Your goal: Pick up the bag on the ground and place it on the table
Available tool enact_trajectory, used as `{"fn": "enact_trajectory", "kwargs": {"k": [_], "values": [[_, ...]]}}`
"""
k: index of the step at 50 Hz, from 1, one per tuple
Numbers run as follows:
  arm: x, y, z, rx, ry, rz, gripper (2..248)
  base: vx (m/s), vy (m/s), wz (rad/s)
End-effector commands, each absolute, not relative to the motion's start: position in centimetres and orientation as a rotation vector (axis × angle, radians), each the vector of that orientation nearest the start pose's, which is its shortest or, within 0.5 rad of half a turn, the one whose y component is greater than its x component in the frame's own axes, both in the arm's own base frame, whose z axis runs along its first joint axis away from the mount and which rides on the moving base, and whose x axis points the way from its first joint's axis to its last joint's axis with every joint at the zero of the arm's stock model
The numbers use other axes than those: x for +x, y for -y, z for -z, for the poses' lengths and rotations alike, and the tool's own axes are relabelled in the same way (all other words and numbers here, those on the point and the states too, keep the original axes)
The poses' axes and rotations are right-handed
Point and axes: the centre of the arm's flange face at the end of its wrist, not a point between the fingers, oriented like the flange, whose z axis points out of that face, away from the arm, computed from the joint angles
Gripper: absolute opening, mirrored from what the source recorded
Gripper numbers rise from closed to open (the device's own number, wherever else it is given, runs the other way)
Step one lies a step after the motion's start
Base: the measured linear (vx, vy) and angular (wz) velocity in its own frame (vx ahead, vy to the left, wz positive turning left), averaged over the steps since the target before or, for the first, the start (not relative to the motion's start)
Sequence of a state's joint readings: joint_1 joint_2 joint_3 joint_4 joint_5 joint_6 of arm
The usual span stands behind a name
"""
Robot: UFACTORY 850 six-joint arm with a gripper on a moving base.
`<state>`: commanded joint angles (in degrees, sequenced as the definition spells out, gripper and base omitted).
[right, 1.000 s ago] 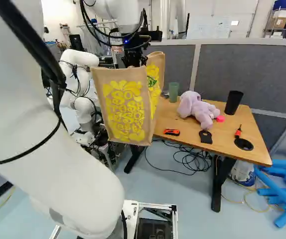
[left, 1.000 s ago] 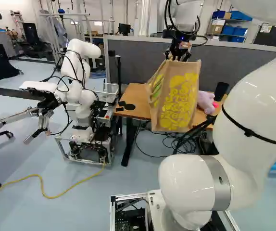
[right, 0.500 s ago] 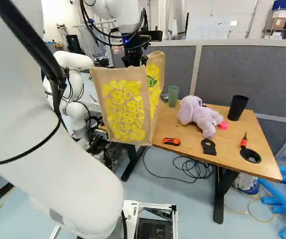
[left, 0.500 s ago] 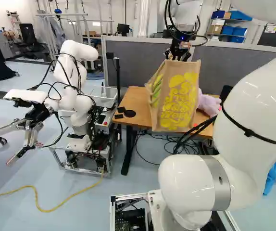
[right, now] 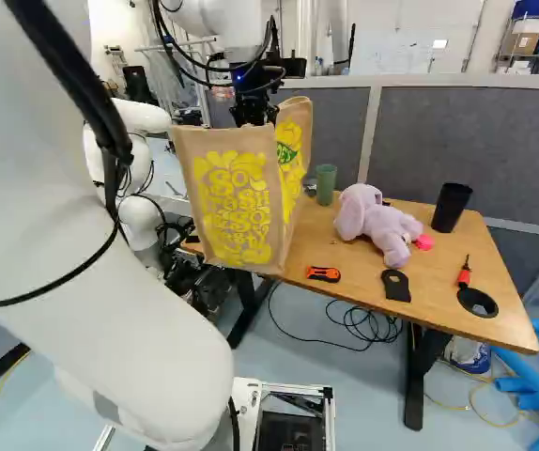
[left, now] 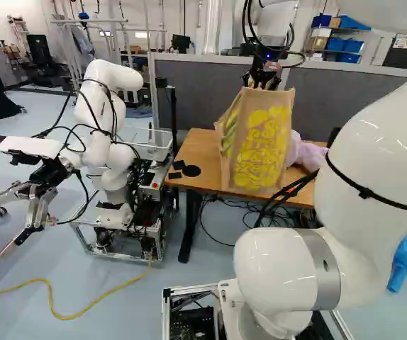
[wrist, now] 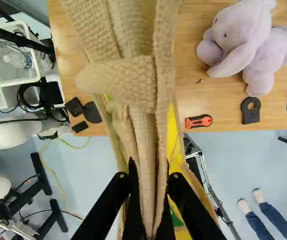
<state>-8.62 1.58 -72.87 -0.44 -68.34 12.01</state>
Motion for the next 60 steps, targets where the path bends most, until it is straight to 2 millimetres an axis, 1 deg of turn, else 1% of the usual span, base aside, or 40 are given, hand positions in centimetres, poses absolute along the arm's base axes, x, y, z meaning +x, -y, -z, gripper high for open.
{"fn": "enact_trajectory", "kwargs": {"k": [20,43,60], "values": [[46.0,7.1,-69.5,-3.106,-0.553,0.169,21,0.0,0.0,0.0],[48.4,8.1,-69.5,-3.142,-0.547,0.21,21,0.0,0.0,0.0],[50.2,8.3,-69.6,-3.177,-0.52,0.254,21,0.0,0.0,0.0]]}}
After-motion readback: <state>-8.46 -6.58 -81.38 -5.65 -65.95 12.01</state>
